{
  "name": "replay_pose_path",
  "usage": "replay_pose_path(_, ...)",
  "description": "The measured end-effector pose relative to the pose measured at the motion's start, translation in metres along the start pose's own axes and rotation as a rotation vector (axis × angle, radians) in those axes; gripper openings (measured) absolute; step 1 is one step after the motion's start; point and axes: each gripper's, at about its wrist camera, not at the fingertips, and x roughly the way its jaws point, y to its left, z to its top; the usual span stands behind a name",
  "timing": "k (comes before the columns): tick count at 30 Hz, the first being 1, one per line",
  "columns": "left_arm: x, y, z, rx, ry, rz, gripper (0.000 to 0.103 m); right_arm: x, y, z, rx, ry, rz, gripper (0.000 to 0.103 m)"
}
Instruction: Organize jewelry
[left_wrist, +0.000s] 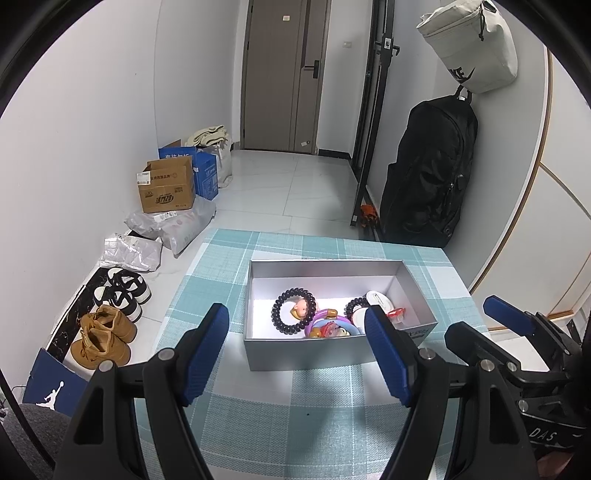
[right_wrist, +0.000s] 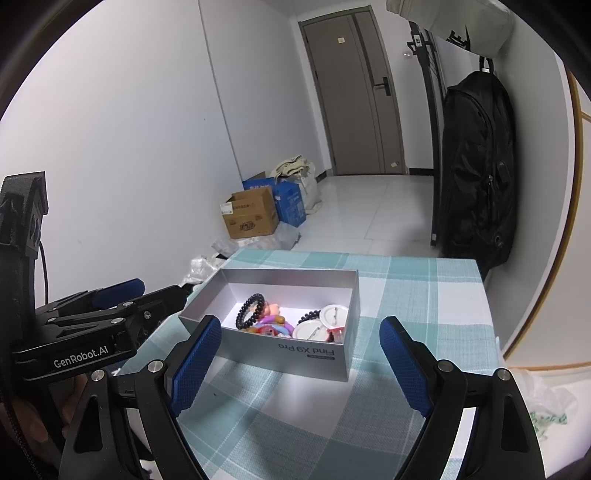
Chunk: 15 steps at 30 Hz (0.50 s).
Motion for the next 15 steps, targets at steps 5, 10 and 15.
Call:
replay_pose_path(5,0.0012,0.0007,0.0001,0.004,0.005,-0.004,0.072,-0.0002,0.0005,-0.0002,-0.001,0.003,-0.001,0.088)
replay_pose_path(10,0.0026,0.0001,0.0008,0.005,0.009,-0.011,0.072,0.0011,-0.0002,0.0003,0.002,0.009,-0.002,0.088)
replay_pose_path(15,0.0029,-0.0015,0.0006,0.013,0.007,-0.018,0.072,0.0023,-0.0015,0.0015,0.009,0.008,-0.003,0.088)
